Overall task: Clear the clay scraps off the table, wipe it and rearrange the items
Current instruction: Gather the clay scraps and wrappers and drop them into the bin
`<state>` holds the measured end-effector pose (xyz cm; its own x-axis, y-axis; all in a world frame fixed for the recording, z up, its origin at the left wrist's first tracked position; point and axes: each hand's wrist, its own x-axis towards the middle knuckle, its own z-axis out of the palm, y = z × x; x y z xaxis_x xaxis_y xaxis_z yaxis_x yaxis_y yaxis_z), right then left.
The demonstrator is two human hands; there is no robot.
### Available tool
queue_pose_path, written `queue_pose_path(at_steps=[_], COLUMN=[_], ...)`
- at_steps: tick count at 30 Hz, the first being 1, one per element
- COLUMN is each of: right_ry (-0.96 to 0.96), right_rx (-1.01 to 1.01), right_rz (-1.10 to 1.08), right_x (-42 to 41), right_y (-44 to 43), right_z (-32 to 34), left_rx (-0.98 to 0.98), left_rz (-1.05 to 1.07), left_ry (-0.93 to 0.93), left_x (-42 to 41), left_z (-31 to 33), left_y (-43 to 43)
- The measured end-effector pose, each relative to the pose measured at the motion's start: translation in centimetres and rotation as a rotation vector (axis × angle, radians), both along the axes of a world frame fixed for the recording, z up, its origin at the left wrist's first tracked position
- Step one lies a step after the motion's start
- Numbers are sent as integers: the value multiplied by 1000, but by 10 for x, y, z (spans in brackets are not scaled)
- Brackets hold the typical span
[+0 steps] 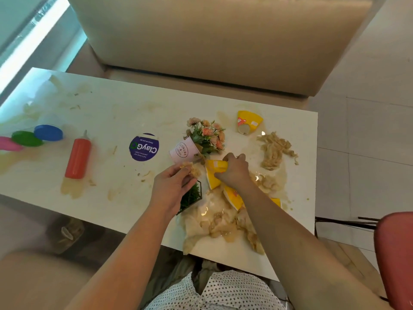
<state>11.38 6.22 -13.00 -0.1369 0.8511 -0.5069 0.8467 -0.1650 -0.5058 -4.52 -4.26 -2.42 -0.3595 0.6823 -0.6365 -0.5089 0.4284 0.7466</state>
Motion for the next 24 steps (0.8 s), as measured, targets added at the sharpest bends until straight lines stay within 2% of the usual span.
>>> queue_pose_path(at_steps=[7, 12, 15, 17, 21, 24], right_ry=[313, 723, 898, 926, 802, 766], right_rx=[-6, -71, -109, -106, -53, -31], right_rz=[-263, -511, -564, -553, -535, -492], right_x=[52, 60, 49, 43, 37, 32], right_y=[-7, -17, -22, -25, -28, -27], right_z=[26, 62, 79, 84, 83, 80], left_rx=[-27, -56, -59, -46, 47, 91], left_rz=[12, -40, -98, -120, -98, -77], left_ry=[44, 129, 142, 107, -79, -85], left_x=[14, 30, 45, 54, 65, 64], left_z=[-7, -16, -18, -15, -2, 0], left_y=[2, 15, 21, 24, 28, 29])
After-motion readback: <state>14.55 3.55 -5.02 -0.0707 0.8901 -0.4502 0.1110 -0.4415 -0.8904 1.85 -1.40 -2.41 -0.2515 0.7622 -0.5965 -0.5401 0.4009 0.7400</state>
